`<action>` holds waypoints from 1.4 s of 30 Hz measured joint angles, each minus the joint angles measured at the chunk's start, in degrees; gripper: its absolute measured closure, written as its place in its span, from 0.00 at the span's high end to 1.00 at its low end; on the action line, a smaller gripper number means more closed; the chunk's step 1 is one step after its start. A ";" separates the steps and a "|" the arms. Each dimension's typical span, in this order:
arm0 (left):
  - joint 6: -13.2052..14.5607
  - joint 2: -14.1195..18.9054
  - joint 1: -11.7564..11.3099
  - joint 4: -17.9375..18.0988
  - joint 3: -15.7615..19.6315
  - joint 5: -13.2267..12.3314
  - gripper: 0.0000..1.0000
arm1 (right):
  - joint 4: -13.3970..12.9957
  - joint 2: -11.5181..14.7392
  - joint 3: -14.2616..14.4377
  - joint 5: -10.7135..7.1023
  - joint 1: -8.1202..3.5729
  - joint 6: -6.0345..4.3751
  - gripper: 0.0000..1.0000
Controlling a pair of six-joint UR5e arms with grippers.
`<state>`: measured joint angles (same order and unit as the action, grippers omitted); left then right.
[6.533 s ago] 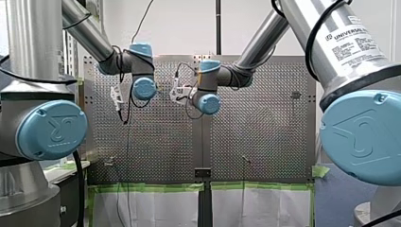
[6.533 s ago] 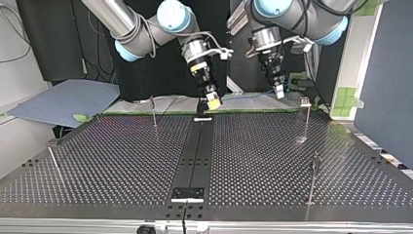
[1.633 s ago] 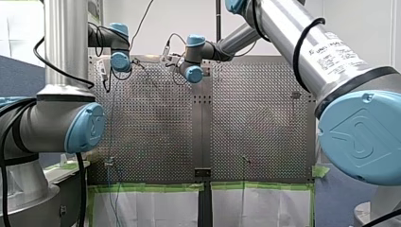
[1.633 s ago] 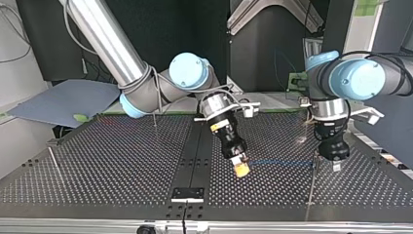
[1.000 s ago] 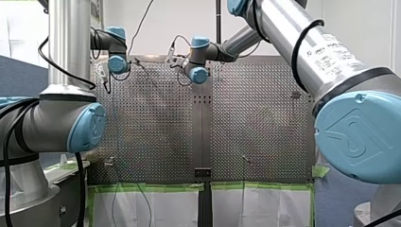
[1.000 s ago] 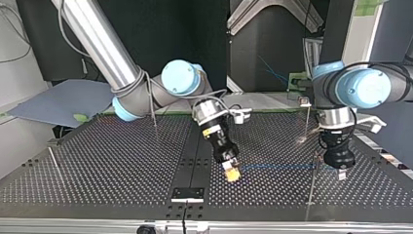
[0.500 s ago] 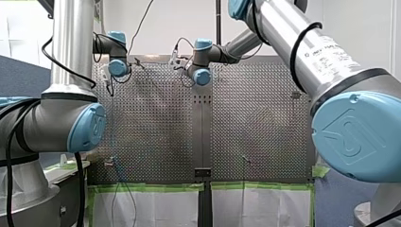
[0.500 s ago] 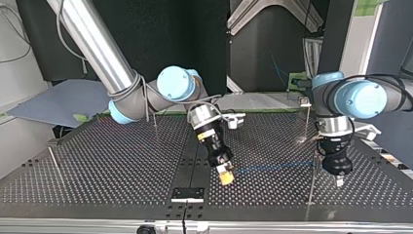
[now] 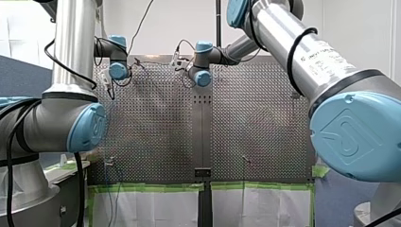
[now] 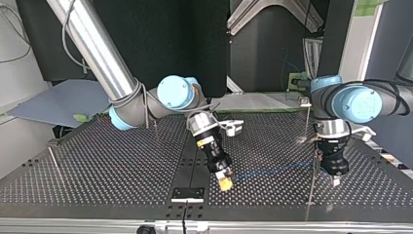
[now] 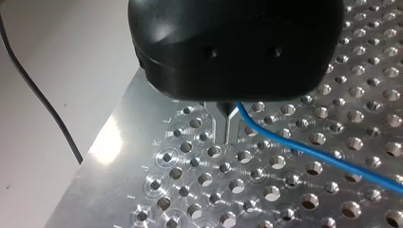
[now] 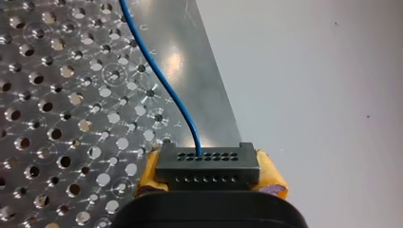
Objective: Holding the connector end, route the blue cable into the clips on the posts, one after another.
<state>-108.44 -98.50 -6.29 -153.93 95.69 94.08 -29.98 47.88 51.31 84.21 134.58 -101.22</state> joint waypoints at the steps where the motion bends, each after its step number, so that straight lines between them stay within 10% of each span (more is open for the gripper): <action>1: -0.04 -0.01 0.00 -0.18 0.00 0.04 0.00 | 0.18 0.00 -0.03 -0.01 -0.01 0.00 0.00; 4: -0.23 -0.01 -0.01 -1.11 0.00 0.59 0.04 | 0.59 -0.01 -0.05 -0.03 -0.07 -0.01 0.00; 9: -0.82 0.01 0.08 -3.12 0.00 1.92 0.38 | 1.08 -0.01 -0.06 -0.06 -0.14 -0.03 0.00; 10: -0.96 0.01 0.10 -3.38 0.00 2.04 0.69 | 1.16 -0.01 -0.07 -0.06 -0.17 -0.03 0.00; 11: -1.09 0.02 0.13 -3.60 0.00 2.11 0.78 | 1.21 -0.01 -0.06 -0.05 -0.20 -0.04 0.00; 16: -1.45 0.02 0.39 -5.03 0.00 2.26 0.98 | 1.55 0.04 -0.08 -0.04 -0.44 -0.04 0.00; 27: -1.46 0.62 0.76 -9.05 0.00 5.33 0.98 | 2.36 0.09 -0.07 -0.02 -0.87 -0.04 0.00; 42: -7.05 5.09 1.54 -16.78 0.14 -0.42 0.98 | 3.25 0.20 -0.08 -0.02 -1.59 -0.04 0.00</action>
<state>-115.49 -93.41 -4.75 -170.72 95.83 93.65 -26.73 48.08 51.23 84.18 132.99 -101.27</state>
